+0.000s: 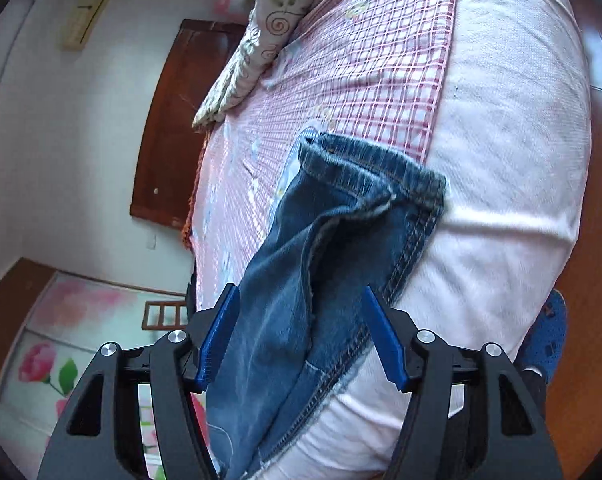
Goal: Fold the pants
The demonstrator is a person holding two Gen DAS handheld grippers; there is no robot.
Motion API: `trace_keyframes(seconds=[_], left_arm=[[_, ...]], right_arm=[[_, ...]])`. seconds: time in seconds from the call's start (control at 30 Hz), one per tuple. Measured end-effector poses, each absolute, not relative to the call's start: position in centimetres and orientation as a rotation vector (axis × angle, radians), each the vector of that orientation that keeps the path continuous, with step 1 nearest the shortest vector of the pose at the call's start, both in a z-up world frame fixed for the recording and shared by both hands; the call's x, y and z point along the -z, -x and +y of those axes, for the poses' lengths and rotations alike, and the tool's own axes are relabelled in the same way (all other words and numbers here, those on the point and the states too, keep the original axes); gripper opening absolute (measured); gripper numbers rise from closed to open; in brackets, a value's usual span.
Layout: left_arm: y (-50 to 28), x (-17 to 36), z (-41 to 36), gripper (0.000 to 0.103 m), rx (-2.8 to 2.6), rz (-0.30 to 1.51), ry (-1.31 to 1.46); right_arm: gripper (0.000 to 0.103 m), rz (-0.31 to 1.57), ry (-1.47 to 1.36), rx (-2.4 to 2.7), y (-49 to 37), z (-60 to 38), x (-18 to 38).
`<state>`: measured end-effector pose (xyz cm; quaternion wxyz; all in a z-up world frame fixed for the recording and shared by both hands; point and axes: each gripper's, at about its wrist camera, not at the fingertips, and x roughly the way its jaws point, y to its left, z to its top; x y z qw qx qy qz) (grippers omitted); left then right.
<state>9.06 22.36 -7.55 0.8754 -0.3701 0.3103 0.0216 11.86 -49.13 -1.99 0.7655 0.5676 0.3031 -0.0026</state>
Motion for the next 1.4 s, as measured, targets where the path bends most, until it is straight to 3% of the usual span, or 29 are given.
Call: trace_keyframes(seconds=[0.27, 0.3, 0.33, 0.37, 0.4, 0.47, 0.6, 0.67, 0.8, 0.83, 0.97, 1.27, 1.4], left_arm=[[-8.9, 8.4, 22.8, 0.013, -0.041, 0.638, 0.793], [-8.9, 8.4, 22.8, 0.013, -0.041, 0.638, 0.794], [-8.8, 8.4, 22.8, 0.013, -0.041, 0.638, 0.795], [-8.7, 8.5, 22.9, 0.013, -0.04, 0.638, 0.794], [-8.7, 8.5, 22.9, 0.013, -0.039, 0.639, 0.794], [-8.7, 8.5, 22.9, 0.013, -0.035, 0.641, 0.795], [-8.9, 8.0, 22.8, 0.014, -0.032, 0.646, 0.779], [-8.9, 7.9, 22.8, 0.014, -0.033, 0.646, 0.774], [-9.5, 7.4, 23.2, 0.015, -0.026, 0.672, 0.767], [-9.7, 7.1, 23.2, 0.015, -0.028, 0.683, 0.742], [-10.4, 5.4, 23.0, 0.021, -0.058, 0.699, 0.619], [-9.1, 5.8, 25.1, 0.026, -0.137, 0.637, 0.723], [-8.2, 6.1, 25.7, 0.037, -0.167, 0.599, 0.771]], right_arm=[[0.055, 0.705, -1.341, 0.068, -15.3, -49.7, 4.1], [0.037, 0.71, -1.344, 0.072, -15.8, -49.6, 4.3], [0.028, 0.711, -1.34, 0.076, -16.4, -49.6, 4.4], [0.007, 0.726, -1.313, 0.092, -16.7, -49.5, 4.4], [0.002, 0.735, -1.274, 0.088, -17.4, -49.2, 4.0], [0.002, 0.725, -1.179, 0.048, -18.2, -48.4, 1.7], [0.001, 0.486, -0.928, -0.175, -16.3, -46.0, -6.9], [0.001, 0.508, -0.967, -0.148, -14.7, -46.9, -5.6], [0.0, 0.775, -0.936, 0.072, -12.7, -49.7, 3.6], [0.0, 0.76, -0.942, 0.063, -12.3, -49.7, 4.8], [0.0, 0.75, -0.93, 0.079, -12.0, -49.2, 4.3], [0.0, 0.777, -0.898, 0.064, -12.6, -48.9, 3.9], [0.0, 0.777, -0.907, 0.067, -12.9, -48.9, 4.1]])
